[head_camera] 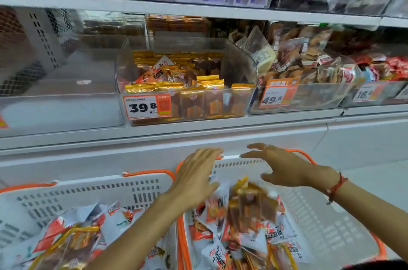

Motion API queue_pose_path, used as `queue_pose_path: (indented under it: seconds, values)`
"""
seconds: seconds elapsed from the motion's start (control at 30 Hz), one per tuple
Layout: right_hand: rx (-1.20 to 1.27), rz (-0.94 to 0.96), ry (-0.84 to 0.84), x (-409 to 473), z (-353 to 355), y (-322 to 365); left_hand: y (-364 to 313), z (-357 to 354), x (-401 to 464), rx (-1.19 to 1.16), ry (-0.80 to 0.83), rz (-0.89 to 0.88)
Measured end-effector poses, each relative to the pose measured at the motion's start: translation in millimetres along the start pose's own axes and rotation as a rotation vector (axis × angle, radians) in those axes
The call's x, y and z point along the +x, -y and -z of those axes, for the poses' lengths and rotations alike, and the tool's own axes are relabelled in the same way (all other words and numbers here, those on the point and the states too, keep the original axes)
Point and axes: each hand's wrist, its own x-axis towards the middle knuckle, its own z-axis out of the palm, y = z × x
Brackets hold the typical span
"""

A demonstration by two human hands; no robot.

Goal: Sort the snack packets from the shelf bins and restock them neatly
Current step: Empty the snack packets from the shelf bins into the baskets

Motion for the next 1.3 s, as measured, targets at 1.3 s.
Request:
queue_pose_path:
  seconds: [1.3]
  values:
    - [-0.063, 0.188, 0.011, 290, 141, 65, 135, 149, 60, 0.342, -0.828, 0.291]
